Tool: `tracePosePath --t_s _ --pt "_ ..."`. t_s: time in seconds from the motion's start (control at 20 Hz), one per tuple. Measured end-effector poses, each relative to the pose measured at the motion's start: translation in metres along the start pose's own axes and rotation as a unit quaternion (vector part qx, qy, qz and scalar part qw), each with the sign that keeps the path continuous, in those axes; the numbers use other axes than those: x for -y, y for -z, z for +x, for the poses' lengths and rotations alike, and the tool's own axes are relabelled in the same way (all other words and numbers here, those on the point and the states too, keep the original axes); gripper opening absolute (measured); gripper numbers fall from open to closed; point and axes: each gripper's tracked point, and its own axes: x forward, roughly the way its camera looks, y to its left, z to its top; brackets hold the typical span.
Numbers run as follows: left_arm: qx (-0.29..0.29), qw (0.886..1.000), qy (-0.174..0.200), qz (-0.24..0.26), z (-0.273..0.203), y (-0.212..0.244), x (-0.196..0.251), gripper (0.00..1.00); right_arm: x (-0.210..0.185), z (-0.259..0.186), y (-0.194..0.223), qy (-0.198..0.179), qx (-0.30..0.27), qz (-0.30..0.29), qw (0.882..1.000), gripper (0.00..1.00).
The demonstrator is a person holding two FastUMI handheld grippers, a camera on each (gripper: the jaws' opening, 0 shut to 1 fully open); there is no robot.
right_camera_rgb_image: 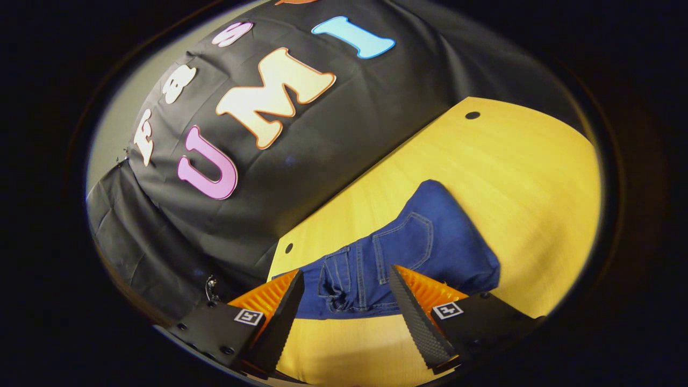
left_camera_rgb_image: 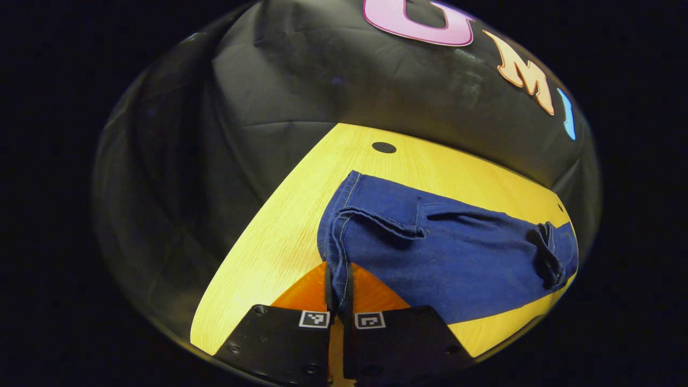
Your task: Grasp the waist and the cuffs of the jeans and fold them to make the two legs overlap; first hold the waist and fold one-third of the jeans toward the cuffs, then hold the cuffs and fold the remaining one-third in the same direction to finish folding.
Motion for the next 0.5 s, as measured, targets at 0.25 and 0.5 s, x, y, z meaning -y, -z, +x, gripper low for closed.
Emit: tracePosePath --t_s 0.25,0.5 --pt "0.021 0.996 0.034 -0.083 -0.022 -0.030 0.012 0.00 0.023 -0.028 -0.029 0.023 0.021 0.009 0.999 0.98" --pt "0.048 0.989 0.067 -0.120 -0.061 -0.061 0.046 0.00 0.045 -0.048 -0.069 0.007 0.031 0.007 0.999 0.98"
